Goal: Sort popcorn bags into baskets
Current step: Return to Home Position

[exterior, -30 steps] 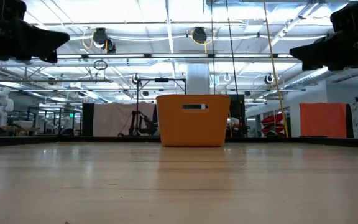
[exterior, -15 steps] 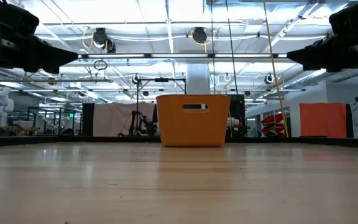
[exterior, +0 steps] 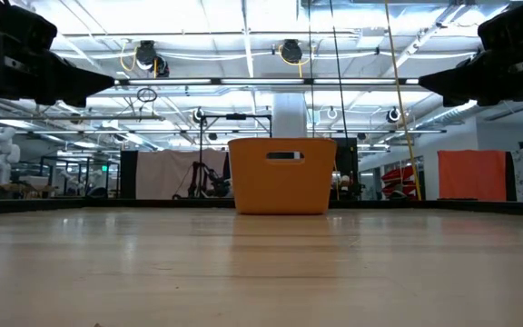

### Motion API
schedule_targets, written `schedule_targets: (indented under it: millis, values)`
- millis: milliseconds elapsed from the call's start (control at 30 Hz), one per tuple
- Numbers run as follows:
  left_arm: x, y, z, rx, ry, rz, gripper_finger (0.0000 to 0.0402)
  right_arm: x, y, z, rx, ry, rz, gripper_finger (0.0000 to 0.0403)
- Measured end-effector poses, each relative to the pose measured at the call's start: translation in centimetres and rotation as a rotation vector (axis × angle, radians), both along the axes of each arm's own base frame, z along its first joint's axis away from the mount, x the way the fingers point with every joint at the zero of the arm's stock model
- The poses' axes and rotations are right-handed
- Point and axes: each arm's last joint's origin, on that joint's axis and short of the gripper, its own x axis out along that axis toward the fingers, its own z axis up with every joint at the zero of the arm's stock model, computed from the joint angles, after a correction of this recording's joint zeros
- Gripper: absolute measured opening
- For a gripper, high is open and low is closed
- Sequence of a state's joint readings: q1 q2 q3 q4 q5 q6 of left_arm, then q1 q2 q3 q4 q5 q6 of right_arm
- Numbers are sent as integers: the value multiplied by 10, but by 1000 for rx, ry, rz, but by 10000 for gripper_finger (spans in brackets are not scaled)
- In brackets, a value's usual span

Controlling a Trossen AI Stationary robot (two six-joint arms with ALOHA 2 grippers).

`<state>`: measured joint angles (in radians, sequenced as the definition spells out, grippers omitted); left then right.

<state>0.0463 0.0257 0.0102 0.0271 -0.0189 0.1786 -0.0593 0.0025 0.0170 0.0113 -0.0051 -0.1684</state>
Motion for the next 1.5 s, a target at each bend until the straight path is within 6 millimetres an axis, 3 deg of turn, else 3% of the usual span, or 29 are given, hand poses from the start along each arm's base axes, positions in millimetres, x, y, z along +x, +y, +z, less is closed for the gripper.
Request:
schedule_targets:
  millis: [1500]
  values:
    - [0, 0, 0, -3, -2, -1, 10, 0, 0, 4, 16, -44, -4, 4]
